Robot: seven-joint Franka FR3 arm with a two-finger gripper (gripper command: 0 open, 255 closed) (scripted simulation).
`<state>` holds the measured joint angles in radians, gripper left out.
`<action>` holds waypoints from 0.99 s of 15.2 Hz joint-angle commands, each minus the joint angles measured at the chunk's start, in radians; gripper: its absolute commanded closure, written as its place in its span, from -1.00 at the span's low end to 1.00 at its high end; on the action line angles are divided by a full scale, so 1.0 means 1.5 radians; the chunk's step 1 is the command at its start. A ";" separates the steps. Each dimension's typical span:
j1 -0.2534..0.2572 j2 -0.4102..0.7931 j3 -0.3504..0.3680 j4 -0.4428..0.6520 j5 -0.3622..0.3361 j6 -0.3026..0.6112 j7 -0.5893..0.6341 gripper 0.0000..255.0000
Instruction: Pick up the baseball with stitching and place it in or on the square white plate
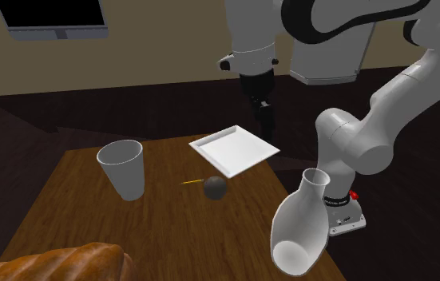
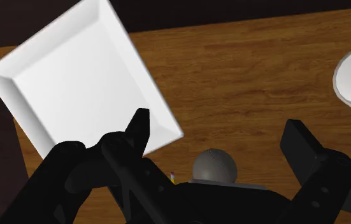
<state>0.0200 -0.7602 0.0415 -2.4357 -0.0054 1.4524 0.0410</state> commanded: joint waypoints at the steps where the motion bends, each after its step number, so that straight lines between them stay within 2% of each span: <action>1: 0.000 0.000 0.000 0.000 0.000 0.000 0.000 -1.00; 8: -0.003 0.097 0.045 -0.061 -0.002 0.195 0.063 -1.00; 15: -0.019 0.246 0.087 -0.067 -0.033 0.383 0.141 -1.00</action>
<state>-0.0017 -0.4369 0.1643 -2.5467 -0.0428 1.9829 0.2339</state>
